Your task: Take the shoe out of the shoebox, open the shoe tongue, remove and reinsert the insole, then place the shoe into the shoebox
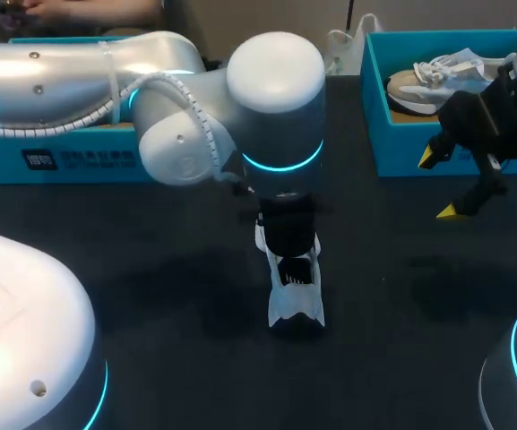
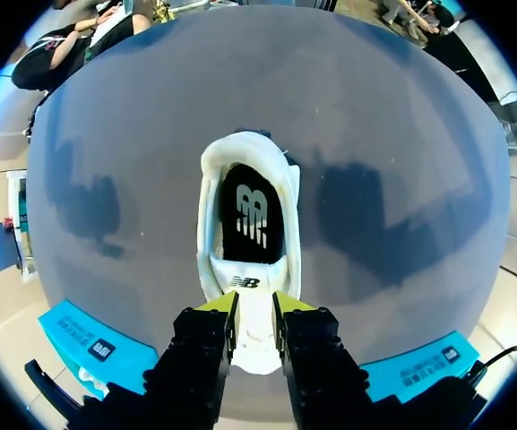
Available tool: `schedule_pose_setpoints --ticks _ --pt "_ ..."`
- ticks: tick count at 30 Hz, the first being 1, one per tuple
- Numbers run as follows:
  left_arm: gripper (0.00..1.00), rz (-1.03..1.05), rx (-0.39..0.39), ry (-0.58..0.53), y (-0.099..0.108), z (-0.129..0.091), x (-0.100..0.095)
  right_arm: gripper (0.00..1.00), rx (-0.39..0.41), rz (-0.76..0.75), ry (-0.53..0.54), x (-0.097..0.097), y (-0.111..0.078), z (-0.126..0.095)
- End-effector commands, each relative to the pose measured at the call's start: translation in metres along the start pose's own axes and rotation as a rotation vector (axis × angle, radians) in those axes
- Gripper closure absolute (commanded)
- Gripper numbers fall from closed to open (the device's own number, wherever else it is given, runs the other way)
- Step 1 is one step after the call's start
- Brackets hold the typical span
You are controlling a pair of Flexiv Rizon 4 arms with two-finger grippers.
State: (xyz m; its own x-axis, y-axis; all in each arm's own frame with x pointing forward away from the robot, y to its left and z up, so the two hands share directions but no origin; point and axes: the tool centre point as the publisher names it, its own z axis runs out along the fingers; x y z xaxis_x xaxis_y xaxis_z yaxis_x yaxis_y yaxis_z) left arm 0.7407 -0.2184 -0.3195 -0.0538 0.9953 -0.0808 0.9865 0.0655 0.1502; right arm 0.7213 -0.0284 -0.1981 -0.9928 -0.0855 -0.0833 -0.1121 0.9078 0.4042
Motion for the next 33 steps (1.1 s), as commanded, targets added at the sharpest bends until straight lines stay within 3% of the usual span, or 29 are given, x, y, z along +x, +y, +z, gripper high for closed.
schedule_pose_setpoints --ticks 1,10,19,21,25,27,28,33 --pt "0.78 0.006 0.014 0.022 -0.002 0.013 -0.01 0.0 0.001 0.0 0.001 -0.001 0.0 0.001" --pt "0.76 -0.009 0.036 0.042 -0.009 0.021 -0.004 0.0 0.001 0.0 0.001 -0.001 0.0 0.001" --pt "0.72 -0.086 0.088 0.061 -0.006 -0.026 0.009 0.0 0.001 0.0 0.001 -0.001 0.0 0.001" --pt "0.73 -0.118 0.068 0.08 -0.006 -0.033 0.015 0.0 0.001 0.0 0.001 -0.001 0.0 0.001" --pt "0.52 -0.208 0.075 0.09 -0.008 -0.044 0.027 0.0 0.001 0.0 0.001 -0.001 0.0 0.001" --pt "0.15 -0.22 0.086 0.083 -0.013 -0.048 0.031 0.0 0.001 0.0 0.001 -0.001 0.0 0.001" --pt "0.03 -0.211 0.094 0.08 -0.017 -0.049 0.034 0.0 0.001 0.0 0.001 -0.001 0.0 0.001" --pt "0.0 -0.211 0.094 0.08 -0.017 -0.049 0.034 0.0 0.001 0.0 0.001 -0.001 0.0 0.001"
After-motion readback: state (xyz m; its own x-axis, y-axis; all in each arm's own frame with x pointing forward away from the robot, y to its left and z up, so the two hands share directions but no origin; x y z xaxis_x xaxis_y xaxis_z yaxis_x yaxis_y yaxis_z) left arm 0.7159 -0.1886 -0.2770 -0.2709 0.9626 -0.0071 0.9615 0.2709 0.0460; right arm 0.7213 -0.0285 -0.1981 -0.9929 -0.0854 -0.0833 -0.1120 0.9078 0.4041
